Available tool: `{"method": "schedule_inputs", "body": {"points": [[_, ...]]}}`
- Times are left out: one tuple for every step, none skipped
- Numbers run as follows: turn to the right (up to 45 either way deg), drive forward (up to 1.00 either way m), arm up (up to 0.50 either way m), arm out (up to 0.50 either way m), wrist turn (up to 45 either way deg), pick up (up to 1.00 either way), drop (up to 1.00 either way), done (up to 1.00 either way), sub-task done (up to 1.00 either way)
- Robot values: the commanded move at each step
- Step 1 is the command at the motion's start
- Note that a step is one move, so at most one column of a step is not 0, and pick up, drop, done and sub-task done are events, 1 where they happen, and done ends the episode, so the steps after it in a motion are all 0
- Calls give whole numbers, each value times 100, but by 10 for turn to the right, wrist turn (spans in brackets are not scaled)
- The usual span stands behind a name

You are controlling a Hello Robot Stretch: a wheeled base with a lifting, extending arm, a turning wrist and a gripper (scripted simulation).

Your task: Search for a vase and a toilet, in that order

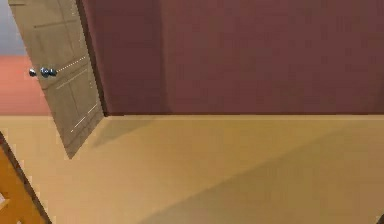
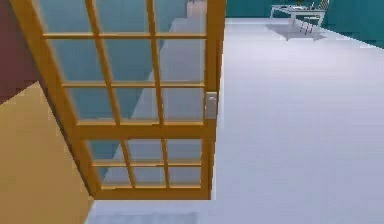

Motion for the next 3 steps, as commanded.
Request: {"method": "schedule_inputs", "body": {"points": [[0, 90, 0, 0, 0, 0, 0, 0, 0], [-420, 0, 0, 0, 0, 0, 0, 0, 0], [0, 85, 0, 0, 0, 0, 0, 0, 0]]}}
